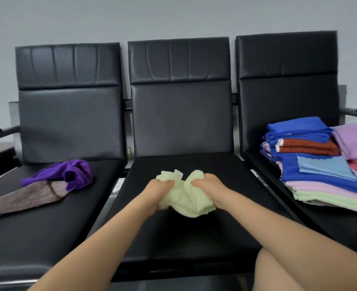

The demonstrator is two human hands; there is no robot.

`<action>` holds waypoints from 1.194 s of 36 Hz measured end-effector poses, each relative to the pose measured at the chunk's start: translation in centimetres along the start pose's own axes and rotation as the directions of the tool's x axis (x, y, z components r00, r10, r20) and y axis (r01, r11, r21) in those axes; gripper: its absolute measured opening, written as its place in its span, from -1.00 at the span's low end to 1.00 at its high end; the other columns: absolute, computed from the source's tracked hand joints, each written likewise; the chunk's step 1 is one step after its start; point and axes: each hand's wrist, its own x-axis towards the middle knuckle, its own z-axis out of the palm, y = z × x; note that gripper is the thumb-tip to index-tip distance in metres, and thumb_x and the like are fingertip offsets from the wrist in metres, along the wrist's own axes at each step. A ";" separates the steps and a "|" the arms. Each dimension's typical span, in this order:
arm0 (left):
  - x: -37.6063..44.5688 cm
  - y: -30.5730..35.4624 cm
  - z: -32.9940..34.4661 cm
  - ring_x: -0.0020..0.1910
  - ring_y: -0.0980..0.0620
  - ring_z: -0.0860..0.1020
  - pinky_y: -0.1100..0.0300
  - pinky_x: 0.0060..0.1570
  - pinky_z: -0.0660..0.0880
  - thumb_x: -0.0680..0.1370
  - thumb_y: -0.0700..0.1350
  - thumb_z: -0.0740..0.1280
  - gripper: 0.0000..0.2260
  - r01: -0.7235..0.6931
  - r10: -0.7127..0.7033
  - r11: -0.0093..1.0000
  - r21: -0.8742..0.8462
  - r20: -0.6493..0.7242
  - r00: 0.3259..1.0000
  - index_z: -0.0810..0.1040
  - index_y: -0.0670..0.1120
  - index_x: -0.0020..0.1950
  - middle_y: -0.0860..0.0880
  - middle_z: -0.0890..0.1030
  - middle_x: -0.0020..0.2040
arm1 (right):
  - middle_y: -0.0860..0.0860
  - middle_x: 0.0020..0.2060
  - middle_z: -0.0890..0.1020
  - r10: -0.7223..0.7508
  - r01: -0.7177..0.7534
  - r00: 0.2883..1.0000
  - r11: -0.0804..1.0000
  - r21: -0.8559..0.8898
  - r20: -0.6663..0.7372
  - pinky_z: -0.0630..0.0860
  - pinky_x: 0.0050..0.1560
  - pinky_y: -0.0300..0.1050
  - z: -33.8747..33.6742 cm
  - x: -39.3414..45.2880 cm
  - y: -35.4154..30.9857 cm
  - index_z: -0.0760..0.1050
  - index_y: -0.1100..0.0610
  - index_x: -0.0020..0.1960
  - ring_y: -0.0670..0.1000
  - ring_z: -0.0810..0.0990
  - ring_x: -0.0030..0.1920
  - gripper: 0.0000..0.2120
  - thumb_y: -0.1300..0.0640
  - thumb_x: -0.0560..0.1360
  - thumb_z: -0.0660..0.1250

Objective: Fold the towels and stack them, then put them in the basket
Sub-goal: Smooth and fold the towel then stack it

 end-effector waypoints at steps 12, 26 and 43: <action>-2.3 3.6 8.1 0.01 0.14 0.53 0.21 -0.08 0.47 0.61 -0.14 0.15 -0.77 -0.496 0.493 0.864 0.080 0.060 0.868 0.43 0.01 0.24 0.11 0.55 0.02 | 0.01 -0.15 0.55 -0.143 0.170 0.946 0.983 0.071 -0.292 0.46 -0.22 -0.14 -11.5 -2.8 -1.1 0.47 0.09 0.06 0.02 0.53 -0.12 -0.92 0.15 0.57 0.27; 0.6 12.2 28.1 0.10 -0.02 0.53 0.11 0.14 0.49 0.57 -0.12 0.29 -0.55 -0.537 0.549 0.835 -0.120 0.256 0.796 0.31 -0.01 0.45 0.02 0.52 0.12 | 0.17 0.19 0.57 -0.193 0.164 0.660 0.980 -0.111 -0.726 0.40 0.17 -0.02 -32.5 -2.6 1.9 0.47 0.25 0.33 0.19 0.52 0.21 -0.64 0.10 0.60 0.23; 1.8 9.2 26.7 -0.04 -0.01 0.57 0.16 0.00 0.48 0.59 0.06 0.25 -0.65 -0.583 0.502 0.765 0.273 0.314 0.806 0.52 -0.11 0.28 0.00 0.58 -0.07 | 0.14 0.21 0.49 -0.372 -0.193 0.598 0.793 -0.578 -0.710 0.48 0.06 0.02 -32.5 -1.8 7.7 0.37 0.16 0.36 0.17 0.49 0.19 -0.57 0.01 0.55 0.29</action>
